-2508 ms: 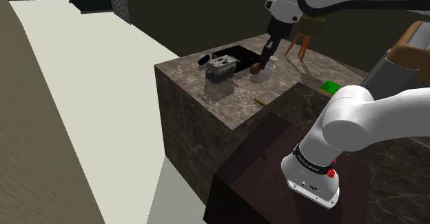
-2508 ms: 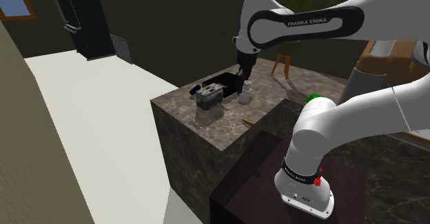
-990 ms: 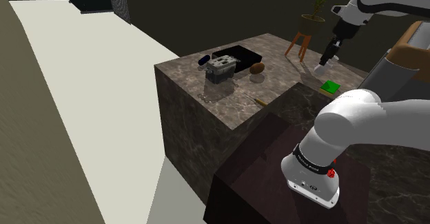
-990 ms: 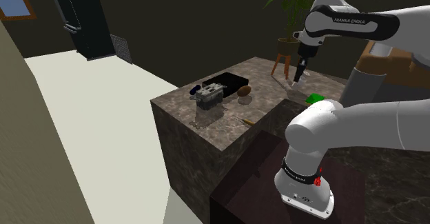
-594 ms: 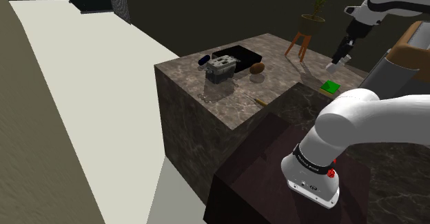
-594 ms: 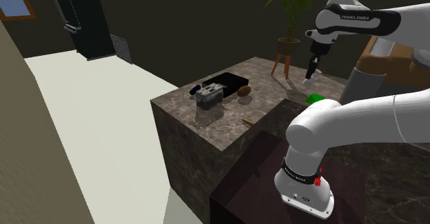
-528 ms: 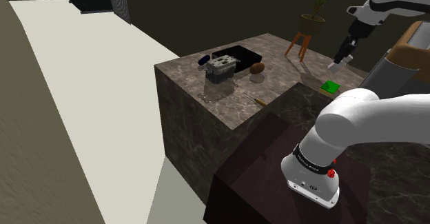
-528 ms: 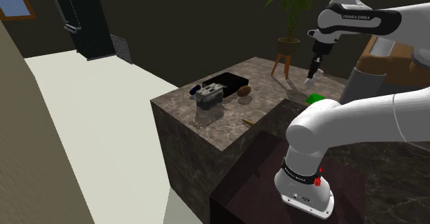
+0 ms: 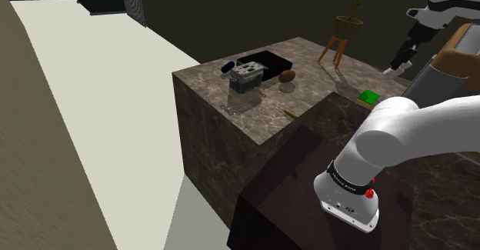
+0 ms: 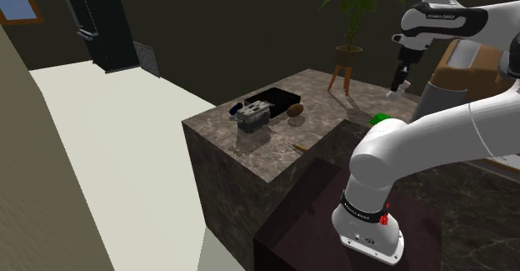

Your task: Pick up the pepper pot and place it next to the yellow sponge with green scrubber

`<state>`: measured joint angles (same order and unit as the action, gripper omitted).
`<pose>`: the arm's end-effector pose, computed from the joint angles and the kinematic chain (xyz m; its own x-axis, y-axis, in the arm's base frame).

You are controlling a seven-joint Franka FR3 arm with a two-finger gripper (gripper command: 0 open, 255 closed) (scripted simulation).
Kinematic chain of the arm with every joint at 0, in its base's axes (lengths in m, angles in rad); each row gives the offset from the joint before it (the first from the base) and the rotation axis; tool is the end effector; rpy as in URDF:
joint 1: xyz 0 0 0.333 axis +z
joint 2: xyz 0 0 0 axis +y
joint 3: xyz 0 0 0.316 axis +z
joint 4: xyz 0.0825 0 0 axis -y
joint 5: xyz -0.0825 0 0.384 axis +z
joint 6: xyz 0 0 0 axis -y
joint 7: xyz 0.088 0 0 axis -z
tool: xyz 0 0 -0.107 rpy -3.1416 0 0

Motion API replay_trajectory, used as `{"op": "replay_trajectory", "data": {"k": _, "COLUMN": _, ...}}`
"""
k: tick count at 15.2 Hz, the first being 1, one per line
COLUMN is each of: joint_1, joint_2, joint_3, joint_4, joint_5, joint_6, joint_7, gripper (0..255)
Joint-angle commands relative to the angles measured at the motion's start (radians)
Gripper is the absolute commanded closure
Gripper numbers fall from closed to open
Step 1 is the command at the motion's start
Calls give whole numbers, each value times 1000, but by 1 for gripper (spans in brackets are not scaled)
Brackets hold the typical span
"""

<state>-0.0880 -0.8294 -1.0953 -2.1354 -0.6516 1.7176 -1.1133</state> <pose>0.0324 -0.4735 0.5067 0.9822 0.1650 0.0901 0.1626 -0.9861 0.0339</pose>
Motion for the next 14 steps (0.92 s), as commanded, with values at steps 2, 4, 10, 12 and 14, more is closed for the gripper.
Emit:
{"op": "replay_trajectory", "data": {"k": 2, "joint_1": 77, "joint_2": 38, "joint_3": -107, "joint_4": 114, "joint_5": -7, "joint_6": -5, "joint_7": -72, "gripper": 255}}
{"op": "replay_trajectory", "data": {"k": 4, "joint_1": 137, "joint_2": 56, "joint_3": -181, "joint_4": 190, "joint_5": -11, "joint_6": -11, "joint_7": -115, "gripper": 255}}
{"op": "replay_trajectory", "data": {"k": 10, "joint_1": 269, "joint_2": 57, "joint_3": -340, "joint_4": 315, "joint_5": -39, "joint_6": -4, "joint_7": -180, "gripper": 255}}
{"op": "replay_trajectory", "data": {"k": 12, "joint_1": 268, "joint_2": 50, "joint_3": -351, "joint_4": 295, "joint_5": -50, "joint_6": 17, "joint_7": -176, "gripper": 255}}
{"op": "replay_trajectory", "data": {"k": 14, "joint_1": 267, "joint_2": 43, "joint_3": -363, "joint_4": 275, "joint_5": -60, "joint_6": 37, "joint_7": -171, "gripper": 255}}
